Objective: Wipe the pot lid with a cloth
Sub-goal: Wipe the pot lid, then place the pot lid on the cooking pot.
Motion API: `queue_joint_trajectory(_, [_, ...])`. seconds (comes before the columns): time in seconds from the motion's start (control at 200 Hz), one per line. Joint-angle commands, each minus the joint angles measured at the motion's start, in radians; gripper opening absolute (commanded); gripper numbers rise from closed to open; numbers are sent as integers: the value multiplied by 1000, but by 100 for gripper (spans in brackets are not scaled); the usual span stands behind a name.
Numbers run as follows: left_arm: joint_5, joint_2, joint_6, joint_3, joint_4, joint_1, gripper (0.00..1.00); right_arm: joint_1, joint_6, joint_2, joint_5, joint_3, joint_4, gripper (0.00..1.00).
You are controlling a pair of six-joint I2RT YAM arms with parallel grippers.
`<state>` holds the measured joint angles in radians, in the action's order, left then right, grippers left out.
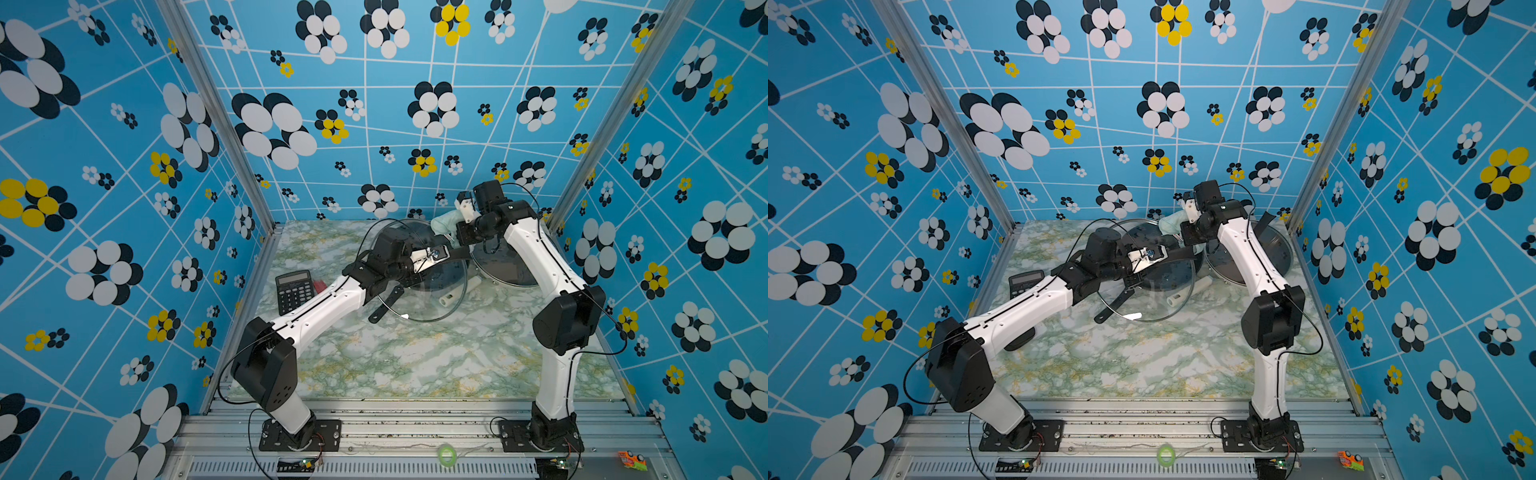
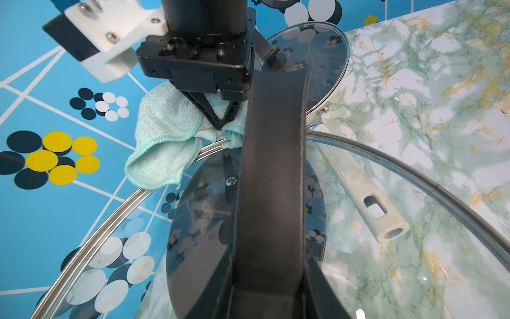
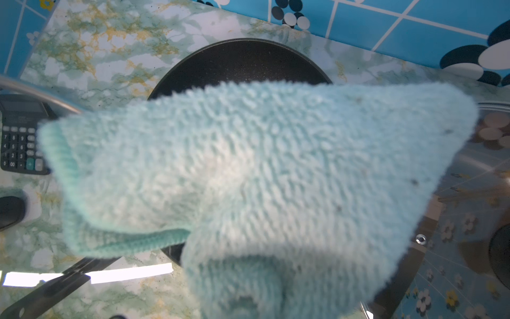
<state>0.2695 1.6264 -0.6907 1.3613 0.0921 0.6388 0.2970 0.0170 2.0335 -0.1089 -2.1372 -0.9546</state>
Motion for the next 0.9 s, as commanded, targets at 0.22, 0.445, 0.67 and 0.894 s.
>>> queue_joint_trajectory(0.22, [-81,-43,269,94,-317,-136,0,-103,-282,-195,152,5,265,0])
queue_joint_trajectory(0.445, [-134,115,429,192,-404,-159,0,-135,-369,-435,192,245,426,0])
queue_joint_trajectory(0.67, [-199,311,492,325,-455,-139,0,-133,-467,-698,180,526,451,0])
queue_joint_trajectory(0.894, [-233,407,531,346,-492,-119,0,-133,-461,-885,244,668,339,0])
